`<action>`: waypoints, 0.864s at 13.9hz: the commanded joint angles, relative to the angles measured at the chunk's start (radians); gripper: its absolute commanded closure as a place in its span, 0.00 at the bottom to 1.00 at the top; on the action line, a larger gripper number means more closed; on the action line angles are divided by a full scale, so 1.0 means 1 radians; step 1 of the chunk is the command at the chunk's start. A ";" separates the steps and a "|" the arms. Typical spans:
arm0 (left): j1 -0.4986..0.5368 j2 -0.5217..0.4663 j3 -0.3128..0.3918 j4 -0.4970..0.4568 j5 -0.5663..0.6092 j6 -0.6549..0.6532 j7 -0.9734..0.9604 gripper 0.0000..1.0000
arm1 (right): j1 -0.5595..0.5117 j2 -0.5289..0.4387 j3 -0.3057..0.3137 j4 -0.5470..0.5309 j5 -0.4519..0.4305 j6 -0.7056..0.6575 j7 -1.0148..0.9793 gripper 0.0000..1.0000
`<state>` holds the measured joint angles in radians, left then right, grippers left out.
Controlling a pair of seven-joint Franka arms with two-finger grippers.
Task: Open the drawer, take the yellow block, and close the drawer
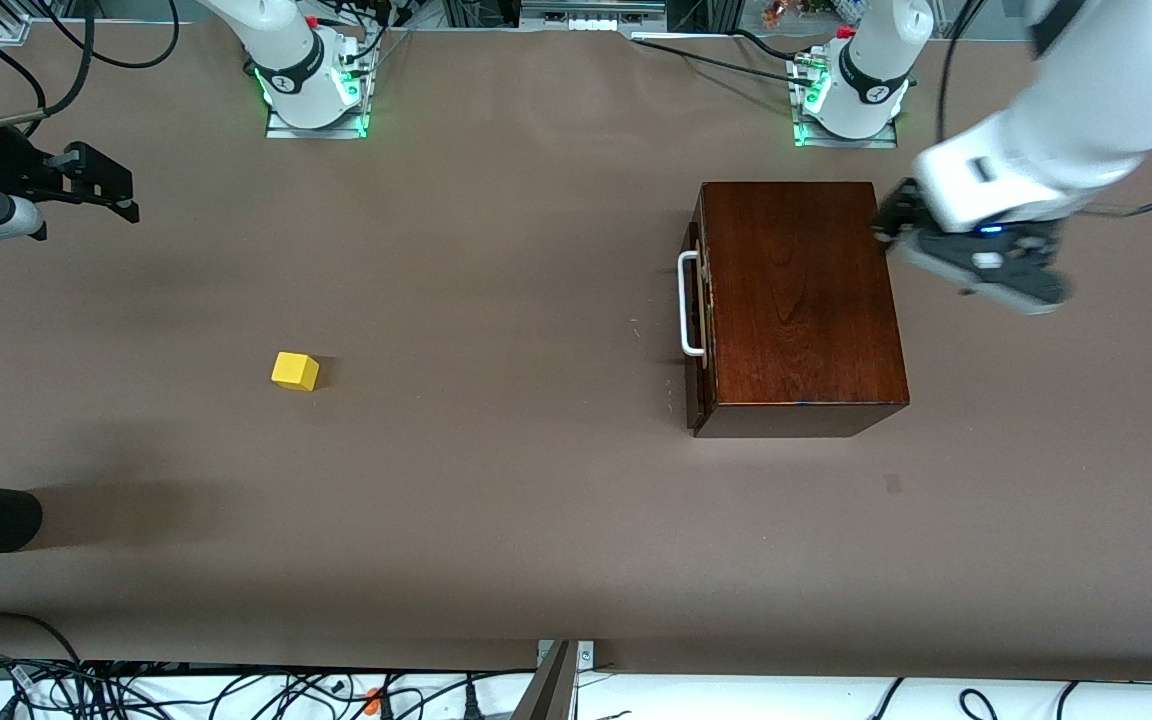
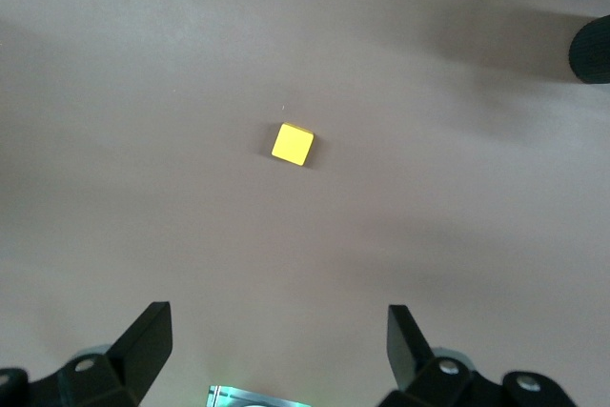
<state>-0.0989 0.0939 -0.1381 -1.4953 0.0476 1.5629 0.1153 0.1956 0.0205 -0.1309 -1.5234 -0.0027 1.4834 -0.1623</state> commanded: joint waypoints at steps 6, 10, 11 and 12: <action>0.087 -0.155 0.049 -0.241 -0.026 0.169 -0.089 0.00 | -0.002 0.018 0.002 0.031 0.010 -0.025 -0.014 0.00; 0.081 -0.154 0.077 -0.233 -0.043 0.135 -0.097 0.00 | -0.002 0.018 0.002 0.031 0.013 -0.023 -0.013 0.00; 0.079 -0.152 0.077 -0.232 -0.043 0.135 -0.097 0.00 | -0.002 0.018 0.002 0.031 0.012 -0.023 -0.014 0.00; 0.079 -0.154 0.078 -0.232 -0.043 0.135 -0.098 0.00 | -0.001 0.018 0.002 0.031 0.013 -0.023 -0.013 0.00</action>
<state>-0.0091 -0.0323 -0.0729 -1.7092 0.0295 1.7072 0.0253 0.1963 0.0293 -0.1308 -1.5218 -0.0021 1.4832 -0.1632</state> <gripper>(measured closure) 0.000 0.000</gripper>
